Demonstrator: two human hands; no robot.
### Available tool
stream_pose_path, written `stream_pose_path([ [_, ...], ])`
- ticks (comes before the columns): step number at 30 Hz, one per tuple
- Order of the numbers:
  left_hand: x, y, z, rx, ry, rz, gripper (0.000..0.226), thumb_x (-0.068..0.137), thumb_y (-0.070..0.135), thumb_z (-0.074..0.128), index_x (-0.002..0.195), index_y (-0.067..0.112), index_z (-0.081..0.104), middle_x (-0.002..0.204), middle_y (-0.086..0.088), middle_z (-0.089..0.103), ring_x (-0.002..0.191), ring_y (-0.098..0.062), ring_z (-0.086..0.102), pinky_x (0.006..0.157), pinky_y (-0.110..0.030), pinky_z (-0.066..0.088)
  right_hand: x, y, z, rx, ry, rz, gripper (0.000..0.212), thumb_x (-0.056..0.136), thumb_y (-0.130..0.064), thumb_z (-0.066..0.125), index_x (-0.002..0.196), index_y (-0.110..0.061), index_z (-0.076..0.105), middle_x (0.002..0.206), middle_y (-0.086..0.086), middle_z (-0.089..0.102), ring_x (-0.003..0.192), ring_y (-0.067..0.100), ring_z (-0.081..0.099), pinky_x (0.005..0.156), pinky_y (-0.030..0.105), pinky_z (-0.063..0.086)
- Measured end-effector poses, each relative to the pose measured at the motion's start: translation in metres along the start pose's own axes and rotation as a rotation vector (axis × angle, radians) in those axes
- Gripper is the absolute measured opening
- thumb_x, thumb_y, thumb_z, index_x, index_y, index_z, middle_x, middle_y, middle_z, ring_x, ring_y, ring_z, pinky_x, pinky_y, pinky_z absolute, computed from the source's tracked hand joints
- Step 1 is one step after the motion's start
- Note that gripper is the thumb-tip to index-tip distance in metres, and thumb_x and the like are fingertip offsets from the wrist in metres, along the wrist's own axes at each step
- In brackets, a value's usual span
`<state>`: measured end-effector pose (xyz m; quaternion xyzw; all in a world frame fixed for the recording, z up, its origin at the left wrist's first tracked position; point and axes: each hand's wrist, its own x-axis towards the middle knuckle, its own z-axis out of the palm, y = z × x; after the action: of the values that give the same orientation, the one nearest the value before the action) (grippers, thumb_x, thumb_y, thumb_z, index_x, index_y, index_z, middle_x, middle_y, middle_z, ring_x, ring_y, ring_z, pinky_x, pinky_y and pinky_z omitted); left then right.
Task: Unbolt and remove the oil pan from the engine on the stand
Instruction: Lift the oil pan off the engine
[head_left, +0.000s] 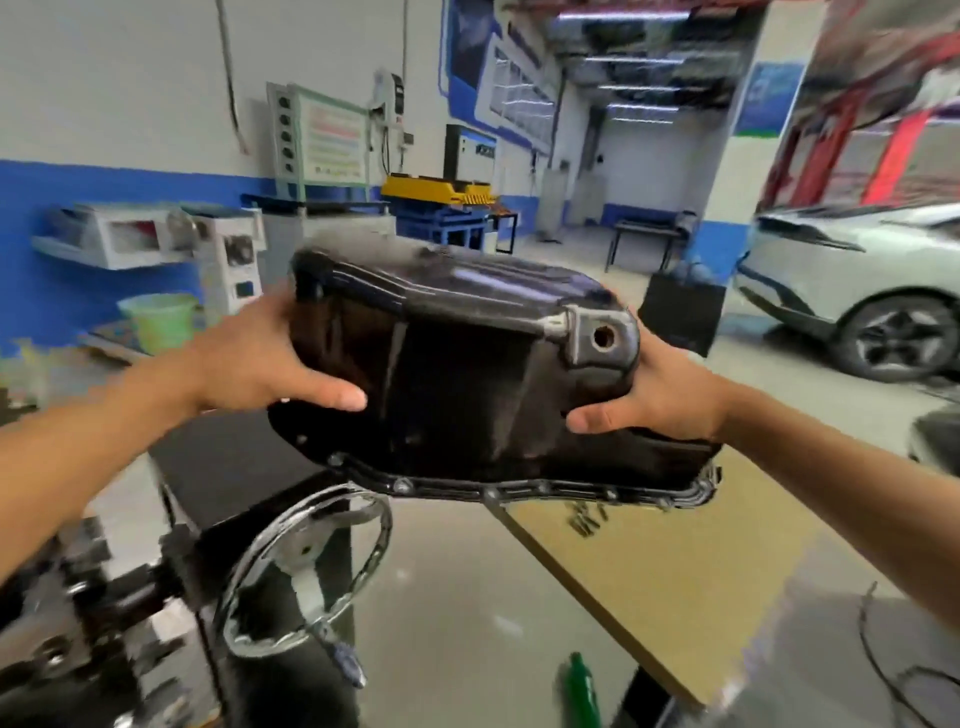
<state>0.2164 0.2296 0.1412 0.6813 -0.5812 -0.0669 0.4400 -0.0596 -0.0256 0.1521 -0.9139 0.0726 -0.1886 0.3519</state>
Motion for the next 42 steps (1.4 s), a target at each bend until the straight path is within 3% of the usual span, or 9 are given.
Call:
stream_pose_path([
  [2, 0.036, -0.007, 0.040, -0.019, -0.076, 0.018, 0.094, 0.040, 0.043, 0.099, 0.121, 0.022, 0.056, 0.102, 0.025, 0.072, 0.097, 0.015, 0.063, 0.081, -0.003, 0.045, -0.015, 0.030, -0.023, -0.027, 0.043, 0.060, 0.124, 0.063, -0.027, 0.092, 0.155, -0.029, 0.009, 0.124, -0.039, 0.057, 0.120, -0.014, 0.053, 0.098, 0.006, 0.041],
  [5, 0.077, -0.021, 0.090, -0.080, -0.174, 0.018, 0.112, 0.044, 0.044, 0.093, 0.140, 0.017, 0.042, 0.118, 0.014, 0.065, 0.112, 0.006, 0.060, 0.091, -0.012, 0.047, -0.033, 0.068, -0.040, -0.063, 0.072, 0.122, 0.125, 0.059, -0.040, 0.094, 0.152, -0.040, 0.011, 0.130, -0.025, 0.058, 0.126, 0.004, 0.055, 0.110, 0.029, 0.043],
  [9, 0.111, -0.043, 0.137, -0.140, -0.271, 0.026, 0.113, 0.048, 0.043, 0.094, 0.143, 0.031, 0.034, 0.126, 0.021, 0.059, 0.120, 0.005, 0.054, 0.093, -0.009, 0.046, -0.048, 0.116, -0.041, -0.077, 0.115, 0.167, 0.109, 0.062, -0.026, 0.093, 0.148, -0.030, 0.026, 0.131, -0.014, 0.061, 0.123, 0.006, 0.058, 0.099, 0.017, 0.047],
  [11, 0.122, -0.057, 0.156, -0.165, -0.291, 0.019, 0.116, 0.050, 0.040, 0.095, 0.146, 0.025, 0.033, 0.134, 0.012, 0.058, 0.127, -0.004, 0.053, 0.106, -0.025, 0.045, -0.051, 0.136, -0.039, -0.038, 0.119, 0.189, 0.115, 0.059, -0.029, 0.092, 0.151, -0.019, 0.023, 0.134, -0.010, 0.059, 0.126, 0.009, 0.057, 0.103, 0.024, 0.047],
  [14, 0.131, -0.075, 0.178, -0.183, -0.311, 0.025, 0.115, 0.051, 0.038, 0.095, 0.146, 0.022, 0.033, 0.136, 0.007, 0.057, 0.129, -0.008, 0.053, 0.112, -0.038, 0.042, -0.052, 0.162, -0.038, 0.005, 0.099, 0.237, 0.118, 0.058, -0.028, 0.092, 0.151, -0.028, 0.019, 0.129, -0.023, 0.058, 0.123, -0.001, 0.055, 0.102, 0.016, 0.045],
  [18, 0.144, -0.080, 0.187, -0.163, -0.307, 0.022, 0.123, 0.049, 0.039, 0.096, 0.149, 0.030, 0.025, 0.142, 0.012, 0.050, 0.133, -0.006, 0.048, 0.114, -0.037, 0.037, -0.048, 0.182, -0.033, 0.032, 0.100, 0.262, 0.130, 0.054, -0.039, 0.092, 0.155, -0.025, 0.011, 0.137, -0.018, 0.056, 0.130, 0.004, 0.051, 0.111, 0.029, 0.041],
  [24, 0.149, -0.098, 0.191, -0.147, -0.315, -0.008, 0.125, 0.051, 0.036, 0.097, 0.150, 0.033, 0.021, 0.143, 0.016, 0.046, 0.133, -0.002, 0.044, 0.113, -0.030, 0.036, -0.040, 0.196, -0.022, 0.043, 0.074, 0.308, 0.142, 0.049, -0.050, 0.092, 0.158, -0.028, 0.003, 0.142, -0.017, 0.052, 0.132, 0.002, 0.049, 0.117, 0.031, 0.035],
  [38, 0.153, -0.126, 0.209, -0.124, -0.390, -0.092, 0.118, 0.054, 0.040, 0.097, 0.147, 0.035, 0.025, 0.135, 0.026, 0.049, 0.126, 0.010, 0.046, 0.102, -0.012, 0.038, -0.039, 0.215, -0.017, 0.085, 0.072, 0.393, 0.146, 0.051, -0.042, 0.094, 0.158, -0.028, -0.006, 0.148, -0.010, 0.048, 0.137, 0.007, 0.046, 0.121, 0.044, 0.030],
  [42, 0.148, -0.130, 0.212, -0.124, -0.405, -0.110, 0.119, 0.050, 0.042, 0.097, 0.146, 0.031, 0.030, 0.140, 0.012, 0.051, 0.132, -0.007, 0.048, 0.115, -0.037, 0.039, -0.038, 0.218, -0.014, 0.093, 0.028, 0.400, 0.148, 0.053, -0.044, 0.093, 0.157, -0.030, -0.011, 0.149, -0.013, 0.046, 0.138, 0.005, 0.044, 0.122, 0.039, 0.029],
])
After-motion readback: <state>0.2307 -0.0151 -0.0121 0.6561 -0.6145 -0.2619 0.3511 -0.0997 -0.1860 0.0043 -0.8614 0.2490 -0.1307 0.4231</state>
